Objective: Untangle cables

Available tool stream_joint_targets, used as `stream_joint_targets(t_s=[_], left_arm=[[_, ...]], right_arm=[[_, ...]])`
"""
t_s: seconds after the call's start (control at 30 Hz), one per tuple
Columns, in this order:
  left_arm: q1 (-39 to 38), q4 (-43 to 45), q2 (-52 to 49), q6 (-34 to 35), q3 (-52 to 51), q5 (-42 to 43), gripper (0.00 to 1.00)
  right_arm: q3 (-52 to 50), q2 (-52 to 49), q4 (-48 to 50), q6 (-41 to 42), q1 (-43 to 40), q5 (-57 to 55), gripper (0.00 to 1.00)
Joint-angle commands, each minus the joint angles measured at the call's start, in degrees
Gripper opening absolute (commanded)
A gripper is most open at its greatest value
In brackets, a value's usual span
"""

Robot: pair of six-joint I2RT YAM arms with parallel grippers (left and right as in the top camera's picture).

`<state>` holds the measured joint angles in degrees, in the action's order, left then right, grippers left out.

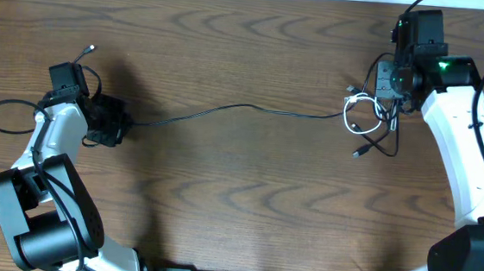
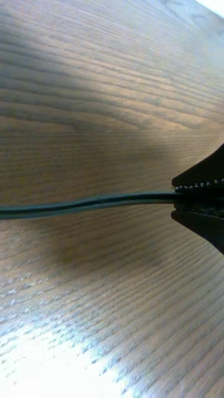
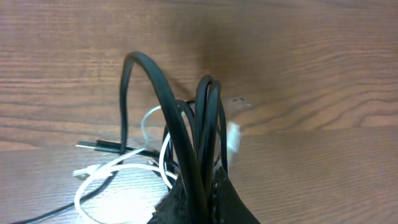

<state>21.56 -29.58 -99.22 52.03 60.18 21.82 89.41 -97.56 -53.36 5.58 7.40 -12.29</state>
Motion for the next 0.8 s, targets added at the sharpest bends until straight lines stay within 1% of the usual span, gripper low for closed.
stream_joint_targets(t_s=[0.0, 0.2, 0.4, 0.5, 0.73, 0.77], left_arm=[[0.7, -0.2, -0.5, -0.7, 0.0, -4.4, 0.08], [2.4, -0.3, -0.5, -0.7, 0.0, -4.6, 0.08], [4.1, -1.0, -0.5, -0.5, 0.0, -4.6, 0.07], [4.1, -1.2, -0.5, -0.3, 0.0, -4.5, 0.07], [4.1, -1.2, -0.5, -0.3, 0.0, -4.5, 0.08], [4.1, -1.1, -0.5, -0.3, 0.0, -4.5, 0.08]], right_arm=[[0.5, 0.1, -0.5, 0.2, -2.7, -5.9, 0.01], [0.5, 0.1, -1.7, 0.6, -5.7, -12.2, 0.01], [0.5, 0.1, -1.6, 0.9, -8.8, -12.0, 0.01], [0.5, 0.1, -1.3, 1.2, -9.1, -5.2, 0.02], [-0.2, 0.0, 0.6, 1.2, -8.4, 21.7, 0.01], [-0.5, 0.0, 0.8, 1.2, -7.9, 23.9, 0.01]])
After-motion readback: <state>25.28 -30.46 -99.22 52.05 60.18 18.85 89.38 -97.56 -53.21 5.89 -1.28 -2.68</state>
